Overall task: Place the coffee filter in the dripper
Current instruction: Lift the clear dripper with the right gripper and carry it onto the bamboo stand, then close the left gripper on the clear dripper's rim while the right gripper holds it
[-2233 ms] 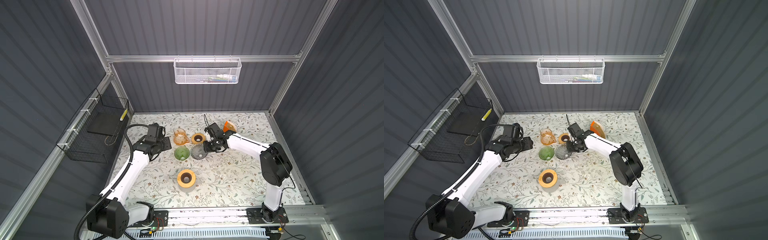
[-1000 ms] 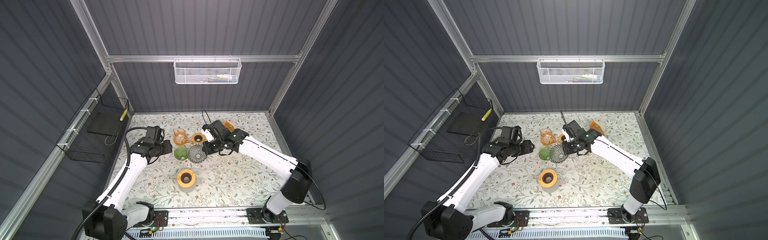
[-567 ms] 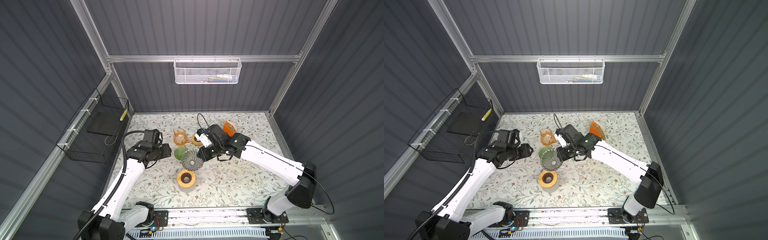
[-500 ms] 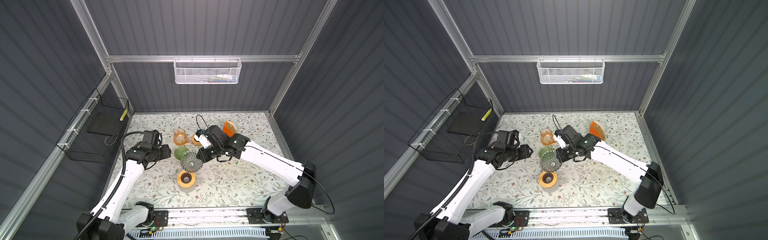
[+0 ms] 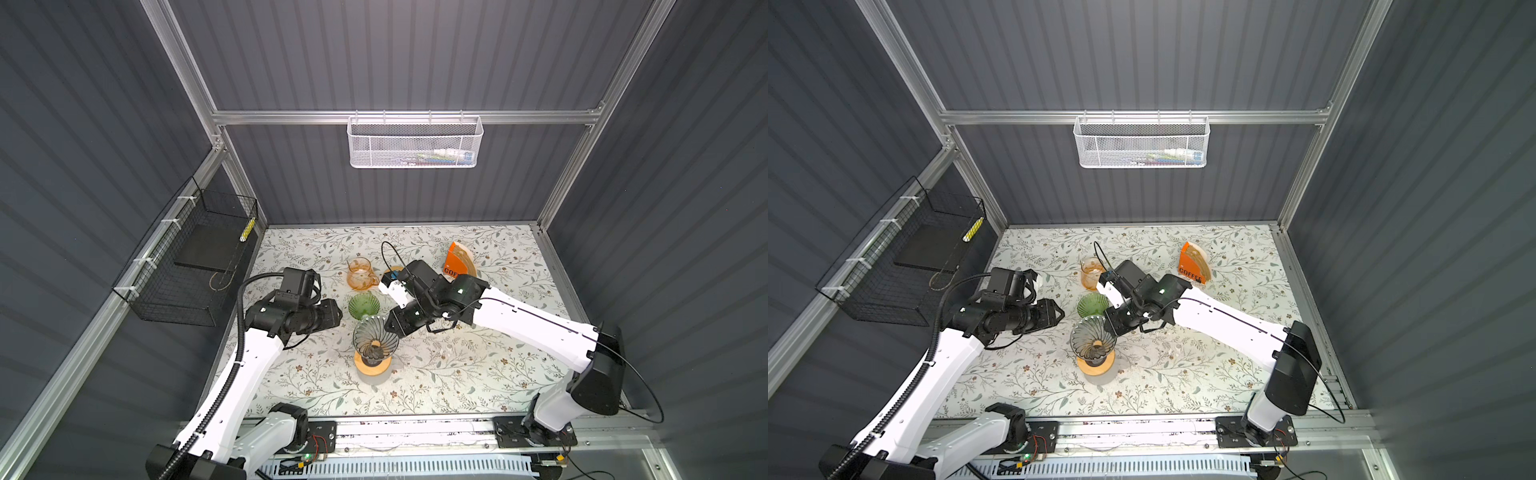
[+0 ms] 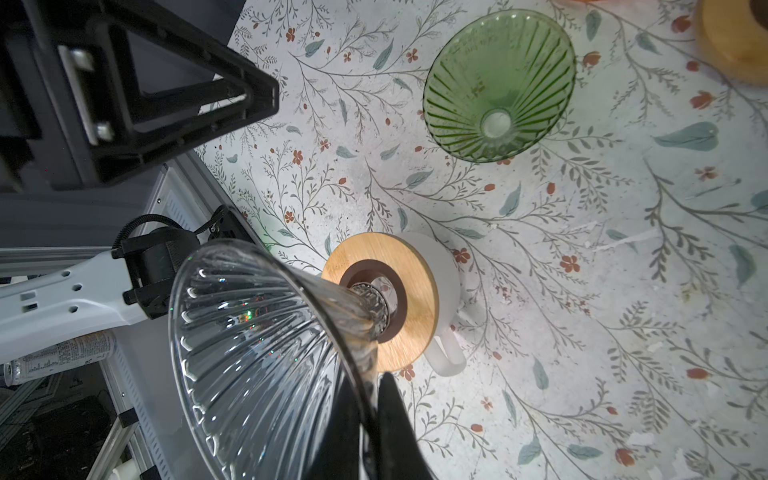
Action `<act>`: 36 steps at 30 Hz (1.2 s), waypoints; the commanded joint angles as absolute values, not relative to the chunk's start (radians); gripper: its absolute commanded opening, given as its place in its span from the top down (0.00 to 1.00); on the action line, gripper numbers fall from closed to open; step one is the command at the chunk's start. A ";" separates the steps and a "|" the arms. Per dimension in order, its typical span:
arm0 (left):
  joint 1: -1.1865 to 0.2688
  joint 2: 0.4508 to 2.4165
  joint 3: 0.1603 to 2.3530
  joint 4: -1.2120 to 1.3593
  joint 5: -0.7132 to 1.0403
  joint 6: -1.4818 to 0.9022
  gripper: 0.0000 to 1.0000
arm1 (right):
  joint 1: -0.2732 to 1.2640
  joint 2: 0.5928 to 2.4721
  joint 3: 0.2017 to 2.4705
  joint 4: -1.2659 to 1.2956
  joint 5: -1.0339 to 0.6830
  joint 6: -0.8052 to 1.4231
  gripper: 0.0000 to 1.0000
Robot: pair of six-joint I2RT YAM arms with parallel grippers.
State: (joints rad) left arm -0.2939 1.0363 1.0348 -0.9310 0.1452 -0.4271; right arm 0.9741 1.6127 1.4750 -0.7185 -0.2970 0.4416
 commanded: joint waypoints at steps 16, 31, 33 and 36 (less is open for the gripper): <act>-0.300 0.984 1.053 -1.008 0.260 -0.391 0.49 | 0.982 1.662 1.433 -0.654 -0.381 0.474 1.00; -0.300 0.954 1.051 -1.077 0.381 -0.344 0.51 | 0.983 1.698 1.442 -0.669 -0.359 0.489 1.00; -0.301 0.955 1.045 -1.074 0.400 -0.339 0.53 | 0.983 1.702 1.442 -0.667 -0.356 0.492 1.00; -0.300 0.959 1.032 -1.072 0.423 -0.328 0.54 | 0.982 1.710 1.440 -0.670 -0.345 0.492 1.00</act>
